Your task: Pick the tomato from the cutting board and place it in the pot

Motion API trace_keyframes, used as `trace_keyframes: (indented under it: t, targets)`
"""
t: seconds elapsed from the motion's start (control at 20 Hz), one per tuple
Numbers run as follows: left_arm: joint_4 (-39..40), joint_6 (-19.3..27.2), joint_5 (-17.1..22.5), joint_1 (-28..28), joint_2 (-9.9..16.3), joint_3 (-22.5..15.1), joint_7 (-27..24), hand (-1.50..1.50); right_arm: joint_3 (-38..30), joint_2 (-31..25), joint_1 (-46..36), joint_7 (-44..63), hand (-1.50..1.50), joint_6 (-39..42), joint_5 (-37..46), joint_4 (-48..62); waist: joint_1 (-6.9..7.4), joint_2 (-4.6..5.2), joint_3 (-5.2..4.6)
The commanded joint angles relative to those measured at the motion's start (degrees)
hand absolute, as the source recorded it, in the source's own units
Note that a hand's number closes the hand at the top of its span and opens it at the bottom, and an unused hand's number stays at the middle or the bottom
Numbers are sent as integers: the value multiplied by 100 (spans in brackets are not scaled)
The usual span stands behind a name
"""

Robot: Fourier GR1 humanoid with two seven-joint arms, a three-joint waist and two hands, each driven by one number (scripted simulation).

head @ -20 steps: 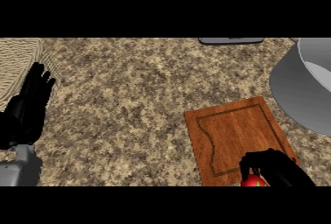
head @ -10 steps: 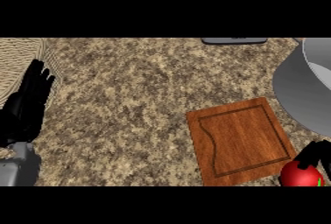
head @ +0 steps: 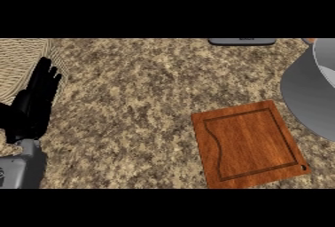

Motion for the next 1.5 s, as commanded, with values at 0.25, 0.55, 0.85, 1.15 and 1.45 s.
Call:
trace_keyframes:
  t: [0.25, 0.55, 0.85, 1.15, 1.45]
  targets:
    - [-41, -4, -98, -15, -95, -84, 115, 0, -614, -361, -949, -1039, 150, -127, -289, 2622, 76, 13, 7]
    - [-467, -36, -149, 253, -162, -213, 137, 0, -514, -815, -1594, -2067, 150, -777, 586, 4189, 186, 23, 12]
    - [-152, -110, 17, -231, -72, -55, 228, 0, -270, -1392, -1992, -2469, 150, -2111, 2171, 5456, 238, 63, 13]
    - [209, -297, 105, -133, -5, 143, -224, 0, -154, -1413, -2916, -3451, 150, -2810, 2379, 7756, 235, 72, 13]
    - [251, -164, -82, -252, -201, -130, -117, 0, -329, -1395, -3487, -3247, -150, -2089, 2030, 9041, 320, 132, 23]
